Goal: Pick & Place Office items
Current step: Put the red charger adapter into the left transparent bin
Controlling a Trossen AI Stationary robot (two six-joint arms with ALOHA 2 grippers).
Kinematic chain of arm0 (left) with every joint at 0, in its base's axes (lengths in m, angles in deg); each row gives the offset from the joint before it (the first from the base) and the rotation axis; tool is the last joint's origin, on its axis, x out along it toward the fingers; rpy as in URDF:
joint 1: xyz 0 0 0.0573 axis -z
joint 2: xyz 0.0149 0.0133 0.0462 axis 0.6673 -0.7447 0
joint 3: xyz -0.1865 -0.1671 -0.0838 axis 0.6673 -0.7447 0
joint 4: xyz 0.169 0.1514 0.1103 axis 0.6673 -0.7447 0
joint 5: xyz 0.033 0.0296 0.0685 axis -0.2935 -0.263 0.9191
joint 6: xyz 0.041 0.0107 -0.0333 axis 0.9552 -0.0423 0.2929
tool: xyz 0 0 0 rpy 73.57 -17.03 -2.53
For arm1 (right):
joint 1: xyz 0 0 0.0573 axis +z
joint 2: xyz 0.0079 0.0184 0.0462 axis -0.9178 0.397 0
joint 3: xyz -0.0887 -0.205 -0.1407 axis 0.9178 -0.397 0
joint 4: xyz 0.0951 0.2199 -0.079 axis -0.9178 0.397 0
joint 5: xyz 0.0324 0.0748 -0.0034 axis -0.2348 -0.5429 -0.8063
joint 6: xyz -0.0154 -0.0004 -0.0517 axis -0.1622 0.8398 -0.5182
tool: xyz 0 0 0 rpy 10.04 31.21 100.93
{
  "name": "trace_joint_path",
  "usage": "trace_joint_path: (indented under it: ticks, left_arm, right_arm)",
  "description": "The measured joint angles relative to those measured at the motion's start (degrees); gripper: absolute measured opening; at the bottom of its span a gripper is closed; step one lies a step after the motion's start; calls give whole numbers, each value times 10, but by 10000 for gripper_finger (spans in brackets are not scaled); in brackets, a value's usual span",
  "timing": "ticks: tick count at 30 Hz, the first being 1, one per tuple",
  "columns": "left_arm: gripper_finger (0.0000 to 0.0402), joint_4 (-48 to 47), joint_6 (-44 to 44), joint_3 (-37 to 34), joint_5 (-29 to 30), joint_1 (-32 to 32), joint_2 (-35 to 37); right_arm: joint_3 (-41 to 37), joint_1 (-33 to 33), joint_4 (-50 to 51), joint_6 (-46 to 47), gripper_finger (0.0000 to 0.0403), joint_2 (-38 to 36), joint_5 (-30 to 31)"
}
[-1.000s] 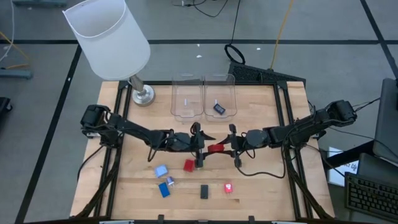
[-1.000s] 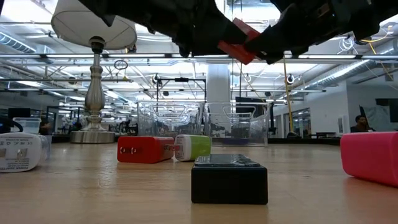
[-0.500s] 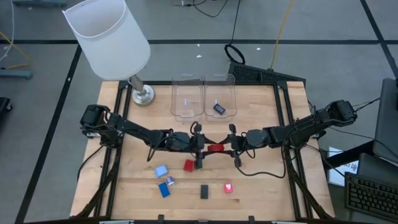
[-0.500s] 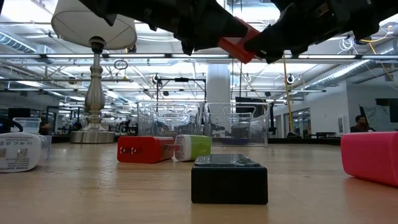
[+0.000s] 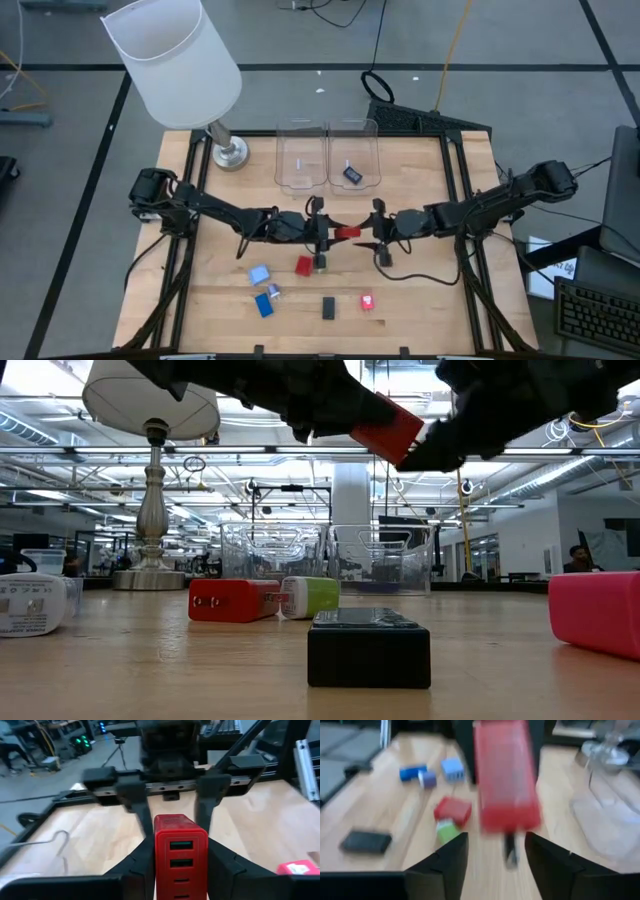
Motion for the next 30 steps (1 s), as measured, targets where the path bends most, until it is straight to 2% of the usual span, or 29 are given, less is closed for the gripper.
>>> trace_joint_path:
  ticks: [5,11,19,25,30]
  left_arm:
    - [118,-7,4,0,17,-1,7]
    - [118,-20,5,0,28,-3,8]
    - [118,-28,-11,0,20,-15,7]
    - [118,-28,-6,0,20,-22,7]
    - [118,-53,-5,-4,12,-45,20]
  right_arm:
    - [-1,0,88,9,224,-85,1]
    - [-1,1,148,44,225,-183,-1]
    - [-72,0,115,59,218,-266,0]
    - [-108,0,70,58,217,-302,0]
    - [-114,0,69,64,217,-317,0]
